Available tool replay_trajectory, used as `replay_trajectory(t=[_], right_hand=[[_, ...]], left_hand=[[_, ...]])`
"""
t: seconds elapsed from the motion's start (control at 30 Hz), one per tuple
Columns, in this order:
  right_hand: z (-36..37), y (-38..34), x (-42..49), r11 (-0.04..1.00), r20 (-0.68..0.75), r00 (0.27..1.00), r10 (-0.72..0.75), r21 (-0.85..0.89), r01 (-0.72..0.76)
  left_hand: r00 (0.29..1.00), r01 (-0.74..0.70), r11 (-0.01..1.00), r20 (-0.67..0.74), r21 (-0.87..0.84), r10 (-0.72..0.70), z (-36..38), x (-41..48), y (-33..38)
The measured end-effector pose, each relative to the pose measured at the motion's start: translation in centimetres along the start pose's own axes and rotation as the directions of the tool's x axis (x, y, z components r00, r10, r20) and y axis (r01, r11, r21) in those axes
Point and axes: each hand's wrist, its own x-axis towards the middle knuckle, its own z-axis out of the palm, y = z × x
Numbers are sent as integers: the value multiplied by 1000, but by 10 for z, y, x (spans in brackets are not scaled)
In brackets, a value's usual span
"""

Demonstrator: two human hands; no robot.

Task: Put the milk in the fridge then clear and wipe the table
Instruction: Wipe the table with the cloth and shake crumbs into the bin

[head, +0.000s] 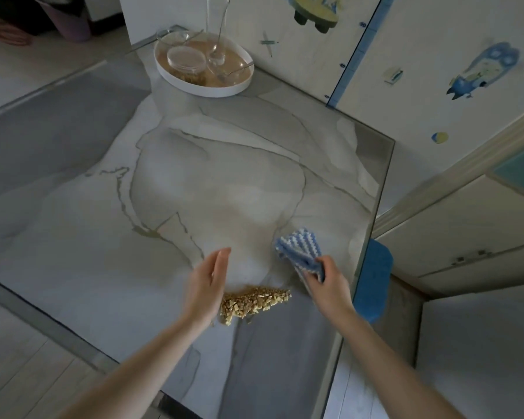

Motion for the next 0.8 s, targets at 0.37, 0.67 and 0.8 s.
replay_trajectory(t=[0.37, 0.67, 0.8], right_hand=[[35, -8, -23, 866, 199, 910, 364, 288, -409], [42, -12, -33, 466, 482, 743, 463, 581, -667], [42, -11, -37, 306, 523, 732, 436, 679, -667]], left_hand=[[992, 43, 962, -106, -270, -74, 54, -37, -25], [959, 225, 759, 2, -611, -283, 76, -33, -20], [907, 350, 623, 87, -700, -412, 80, -23, -12]])
